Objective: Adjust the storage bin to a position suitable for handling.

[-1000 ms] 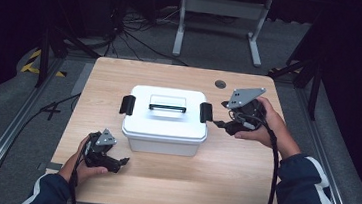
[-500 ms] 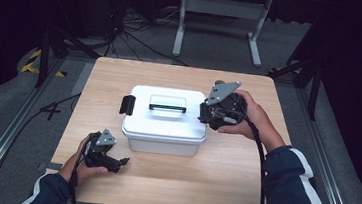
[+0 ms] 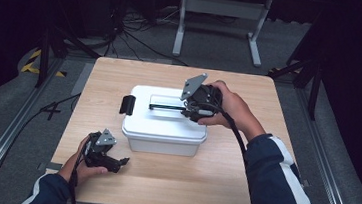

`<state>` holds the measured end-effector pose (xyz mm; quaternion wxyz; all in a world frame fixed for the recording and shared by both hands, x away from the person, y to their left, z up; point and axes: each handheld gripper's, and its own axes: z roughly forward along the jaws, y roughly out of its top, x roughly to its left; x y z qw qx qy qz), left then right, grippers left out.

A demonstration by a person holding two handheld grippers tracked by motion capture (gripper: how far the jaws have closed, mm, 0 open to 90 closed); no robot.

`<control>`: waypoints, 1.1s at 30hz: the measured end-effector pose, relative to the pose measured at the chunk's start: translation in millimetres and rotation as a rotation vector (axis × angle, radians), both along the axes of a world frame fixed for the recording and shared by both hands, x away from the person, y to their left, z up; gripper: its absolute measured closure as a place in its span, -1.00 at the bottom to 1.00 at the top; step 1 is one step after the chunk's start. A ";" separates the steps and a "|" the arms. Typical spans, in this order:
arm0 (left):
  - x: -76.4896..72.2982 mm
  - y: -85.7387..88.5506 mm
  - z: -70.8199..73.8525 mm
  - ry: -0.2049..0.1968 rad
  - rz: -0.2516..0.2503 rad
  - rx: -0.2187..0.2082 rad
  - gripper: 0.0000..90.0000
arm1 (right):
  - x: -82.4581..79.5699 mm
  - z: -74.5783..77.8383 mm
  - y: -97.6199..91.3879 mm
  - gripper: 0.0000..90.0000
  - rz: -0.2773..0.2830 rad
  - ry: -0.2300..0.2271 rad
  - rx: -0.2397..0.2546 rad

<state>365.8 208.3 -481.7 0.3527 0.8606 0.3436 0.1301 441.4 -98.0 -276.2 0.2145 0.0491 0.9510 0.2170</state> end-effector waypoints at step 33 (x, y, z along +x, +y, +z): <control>0.6 -0.2 0.0 -0.003 -0.005 0.003 -0.91 | 7.1 -7.8 32.4 0.85 0.088 0.000 -0.117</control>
